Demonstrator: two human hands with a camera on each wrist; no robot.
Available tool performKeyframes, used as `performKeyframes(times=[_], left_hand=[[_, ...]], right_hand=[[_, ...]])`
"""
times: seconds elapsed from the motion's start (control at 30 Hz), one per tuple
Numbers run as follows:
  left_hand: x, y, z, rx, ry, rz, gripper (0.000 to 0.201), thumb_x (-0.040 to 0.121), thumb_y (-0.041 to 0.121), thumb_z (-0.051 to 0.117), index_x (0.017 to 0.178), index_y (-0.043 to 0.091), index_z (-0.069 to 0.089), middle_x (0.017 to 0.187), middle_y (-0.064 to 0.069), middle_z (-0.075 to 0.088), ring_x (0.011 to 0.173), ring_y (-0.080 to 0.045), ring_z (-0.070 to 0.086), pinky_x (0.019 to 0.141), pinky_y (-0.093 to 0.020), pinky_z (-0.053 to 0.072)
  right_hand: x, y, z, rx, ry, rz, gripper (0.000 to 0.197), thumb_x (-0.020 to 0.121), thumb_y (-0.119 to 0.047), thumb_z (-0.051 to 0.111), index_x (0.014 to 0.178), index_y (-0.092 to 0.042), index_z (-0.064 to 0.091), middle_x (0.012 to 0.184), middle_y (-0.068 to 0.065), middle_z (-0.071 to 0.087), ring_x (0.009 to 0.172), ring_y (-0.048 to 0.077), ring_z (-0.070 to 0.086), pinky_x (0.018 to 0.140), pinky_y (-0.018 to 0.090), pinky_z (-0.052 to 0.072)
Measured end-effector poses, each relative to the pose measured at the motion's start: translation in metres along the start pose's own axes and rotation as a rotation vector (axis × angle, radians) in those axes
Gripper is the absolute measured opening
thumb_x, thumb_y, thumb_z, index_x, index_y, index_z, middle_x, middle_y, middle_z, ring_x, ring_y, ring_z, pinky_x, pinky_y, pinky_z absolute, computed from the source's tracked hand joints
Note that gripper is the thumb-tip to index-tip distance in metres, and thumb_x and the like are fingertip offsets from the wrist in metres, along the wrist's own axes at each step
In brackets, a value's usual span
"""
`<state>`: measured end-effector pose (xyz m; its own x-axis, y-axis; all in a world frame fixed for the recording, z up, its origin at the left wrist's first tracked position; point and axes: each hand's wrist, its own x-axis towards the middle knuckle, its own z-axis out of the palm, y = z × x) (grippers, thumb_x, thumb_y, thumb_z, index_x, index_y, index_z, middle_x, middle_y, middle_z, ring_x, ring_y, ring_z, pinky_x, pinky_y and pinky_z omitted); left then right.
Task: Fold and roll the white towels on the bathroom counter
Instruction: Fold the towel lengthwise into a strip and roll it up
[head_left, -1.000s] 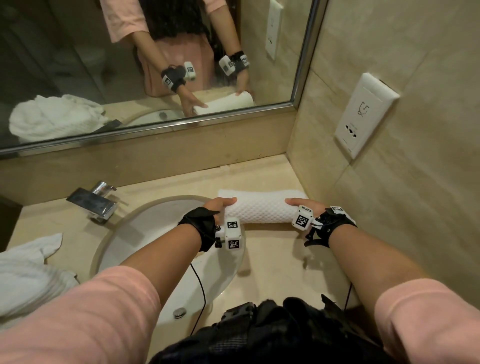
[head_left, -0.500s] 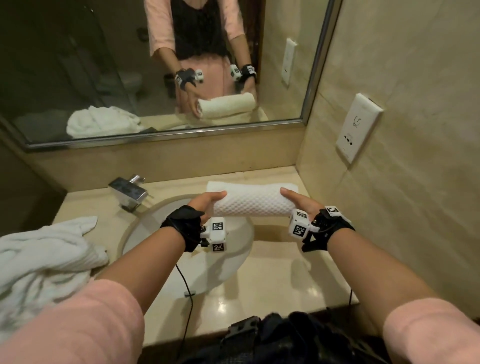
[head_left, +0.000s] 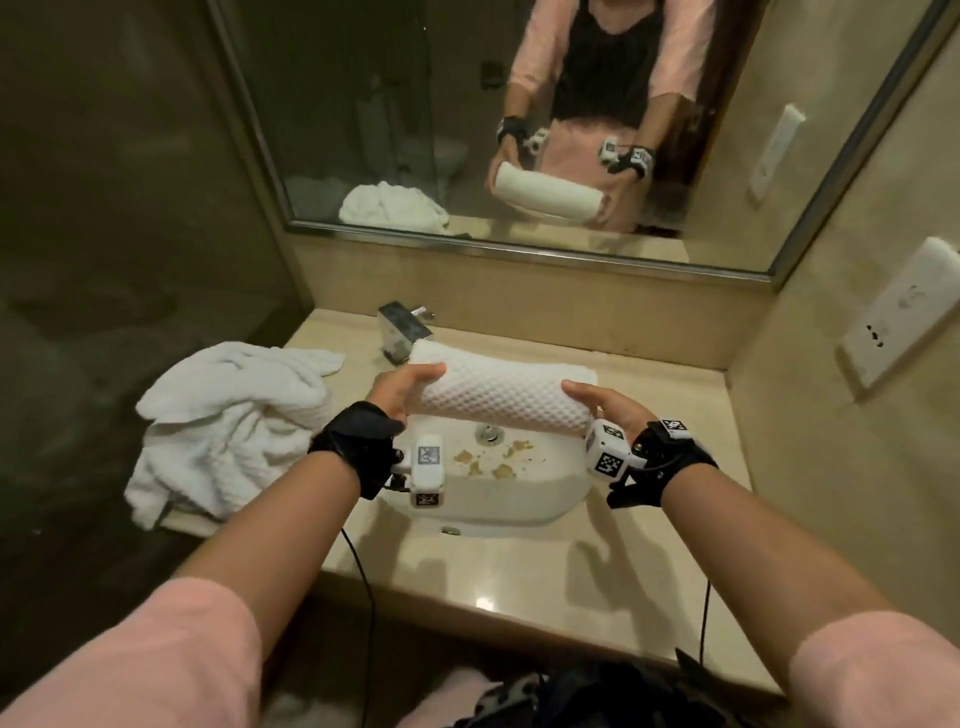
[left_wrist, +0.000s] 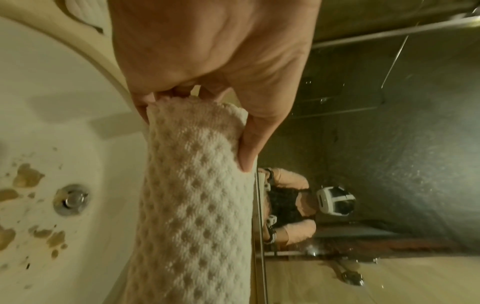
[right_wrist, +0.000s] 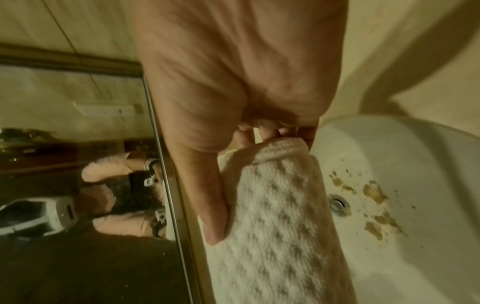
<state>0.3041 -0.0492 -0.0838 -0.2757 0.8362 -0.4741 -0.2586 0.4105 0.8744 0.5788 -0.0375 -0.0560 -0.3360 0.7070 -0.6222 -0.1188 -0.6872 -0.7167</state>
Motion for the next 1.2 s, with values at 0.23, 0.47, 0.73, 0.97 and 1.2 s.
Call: performKeyframes(times=[0.23,0.47,0.73,0.97,1.2], left_hand=[[-0.015,0.001,-0.056,-0.084,0.204,0.022,0.032,0.077,0.023,0.073,0.103,0.007,0.065,0.108,-0.011,0.069,0.091,-0.026,0.064,0.079,-0.035,0.05],[0.046,0.024,-0.15,-0.106,0.313,0.002,0.089,0.04,0.043,0.086,0.118,0.008,0.061,0.108,-0.008,0.071,0.095,-0.029,0.069,0.093,-0.047,0.052],[0.132,0.086,-0.242,-0.149,0.275,-0.073,0.084,0.05,0.029,0.089,0.123,0.004,0.057,0.107,-0.012,0.07,0.089,-0.03,0.071,0.075,-0.042,0.057],[0.19,0.104,-0.282,-0.134,0.18,-0.144,0.038,0.077,0.031,0.073,0.106,0.008,0.064,0.099,-0.012,0.073,0.094,-0.03,0.068,0.096,-0.046,0.047],[0.324,0.056,-0.337,-0.13,0.161,-0.296,0.092,0.034,0.042,0.09,0.118,0.017,0.061,0.121,-0.011,0.064,0.103,-0.035,0.065,0.091,-0.056,0.046]], right_hand=[[0.032,0.007,0.054,-0.096,-0.062,0.033,0.048,0.087,-0.021,0.066,0.131,-0.005,0.054,0.111,0.012,0.067,0.084,0.026,0.068,0.068,0.031,0.055],[0.087,-0.003,0.124,-0.161,-0.109,0.122,0.055,0.08,-0.025,0.074,0.128,-0.006,0.056,0.091,0.008,0.069,0.069,0.022,0.068,0.06,0.029,0.054],[0.159,-0.014,0.248,-0.11,-0.035,0.076,0.037,0.092,-0.015,0.061,0.126,-0.002,0.054,0.1,0.012,0.067,0.066,0.023,0.069,0.049,0.026,0.054],[0.22,-0.017,0.304,-0.238,0.053,0.14,0.027,0.097,-0.029,0.053,0.106,-0.004,0.058,0.063,0.008,0.071,0.061,0.023,0.067,0.055,0.028,0.048],[0.255,-0.018,0.33,-0.325,0.115,0.191,0.027,0.098,-0.029,0.051,0.086,-0.006,0.058,0.068,0.008,0.065,0.063,0.022,0.055,0.052,0.027,0.037]])
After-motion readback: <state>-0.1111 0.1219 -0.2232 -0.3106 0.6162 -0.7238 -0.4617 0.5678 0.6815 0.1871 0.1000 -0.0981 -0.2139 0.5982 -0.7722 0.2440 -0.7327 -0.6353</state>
